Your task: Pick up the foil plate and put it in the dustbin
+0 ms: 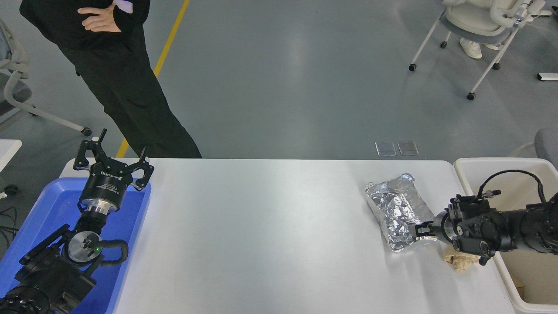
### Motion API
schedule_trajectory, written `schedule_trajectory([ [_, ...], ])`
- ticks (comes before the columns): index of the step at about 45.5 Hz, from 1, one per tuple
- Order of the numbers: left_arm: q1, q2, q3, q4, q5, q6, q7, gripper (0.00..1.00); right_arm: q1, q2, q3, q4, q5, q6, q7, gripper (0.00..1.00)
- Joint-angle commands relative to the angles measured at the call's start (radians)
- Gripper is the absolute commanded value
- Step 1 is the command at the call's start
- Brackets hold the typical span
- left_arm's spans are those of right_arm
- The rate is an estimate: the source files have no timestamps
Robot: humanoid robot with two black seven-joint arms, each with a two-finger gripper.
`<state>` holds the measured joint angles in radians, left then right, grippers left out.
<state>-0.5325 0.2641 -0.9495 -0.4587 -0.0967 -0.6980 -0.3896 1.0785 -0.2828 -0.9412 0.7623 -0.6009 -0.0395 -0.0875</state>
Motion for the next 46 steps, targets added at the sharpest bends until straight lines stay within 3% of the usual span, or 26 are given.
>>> schedule_trajectory([
  [1,0.000,0.000,0.000,0.000,0.000,0.000,0.000,1.00,-0.032,0.013,0.012,-0.031,0.000,-0.010,0.000,0.85],
  [16,0.000,0.000,0.000,0.000,0.000,0.000,0.000,1.00,-0.037,0.008,0.019,-0.040,0.000,-0.016,-0.001,0.67],
  [20,0.000,0.000,0.000,0.000,0.000,0.000,0.000,1.00,-0.034,0.005,0.019,-0.040,0.001,-0.016,-0.001,0.55],
  [24,0.000,0.000,0.000,0.000,0.000,0.000,0.000,1.00,-0.029,0.002,0.018,-0.040,0.003,-0.016,-0.001,0.51],
  [33,0.000,0.000,0.000,0.000,0.000,0.000,0.000,1.00,0.001,-0.015,0.009,-0.029,0.020,-0.006,-0.003,0.12],
  [37,0.000,0.000,0.000,0.000,0.000,0.000,0.000,1.00,0.011,-0.032,0.009,-0.021,0.030,-0.003,-0.003,0.01],
  [46,0.000,0.000,0.000,0.000,0.000,0.000,0.000,1.00,0.047,-0.056,-0.016,0.038,0.108,0.003,-0.005,0.00],
])
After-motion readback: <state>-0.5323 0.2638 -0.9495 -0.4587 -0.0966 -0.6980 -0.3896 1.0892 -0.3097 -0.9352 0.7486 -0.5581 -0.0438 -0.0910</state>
